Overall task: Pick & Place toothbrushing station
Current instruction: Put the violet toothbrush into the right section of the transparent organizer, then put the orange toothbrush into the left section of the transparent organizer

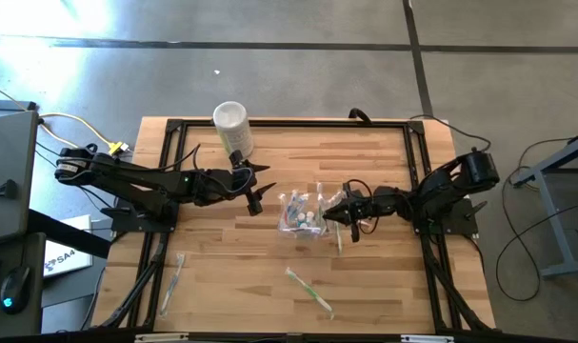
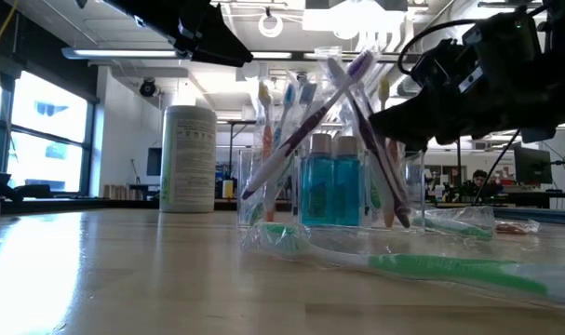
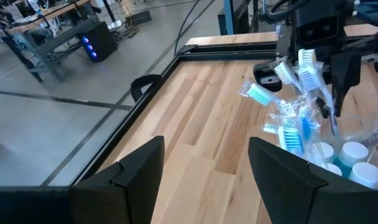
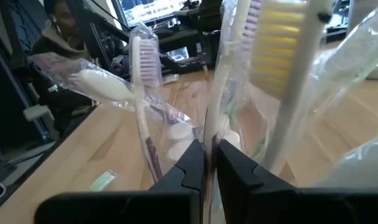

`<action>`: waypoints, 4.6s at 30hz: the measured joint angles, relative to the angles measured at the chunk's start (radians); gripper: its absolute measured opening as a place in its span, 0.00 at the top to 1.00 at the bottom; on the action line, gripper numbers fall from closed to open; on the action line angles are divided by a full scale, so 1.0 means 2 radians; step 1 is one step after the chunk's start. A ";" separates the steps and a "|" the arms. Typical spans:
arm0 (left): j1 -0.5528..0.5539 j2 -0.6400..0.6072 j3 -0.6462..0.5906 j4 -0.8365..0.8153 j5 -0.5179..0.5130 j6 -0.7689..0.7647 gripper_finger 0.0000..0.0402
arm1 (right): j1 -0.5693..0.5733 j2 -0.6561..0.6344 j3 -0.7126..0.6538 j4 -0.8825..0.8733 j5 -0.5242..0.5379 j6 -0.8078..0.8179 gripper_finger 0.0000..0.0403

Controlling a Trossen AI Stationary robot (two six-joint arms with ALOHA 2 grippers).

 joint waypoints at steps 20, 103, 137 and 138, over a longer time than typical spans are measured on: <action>0.000 0.000 0.000 0.000 0.000 0.000 0.43 | -0.038 -0.020 0.000 -0.033 -0.072 0.024 0.75; 0.000 0.000 0.001 -0.031 0.008 -0.002 0.43 | 0.014 -0.178 0.122 -0.766 0.093 -0.014 0.51; 0.000 0.000 0.001 -0.052 0.056 -0.015 0.43 | -0.024 -0.129 0.122 -0.810 0.140 0.064 0.95; 0.000 0.000 0.001 -0.052 0.065 -0.014 0.43 | -0.022 -0.133 0.122 -0.815 0.148 0.069 0.95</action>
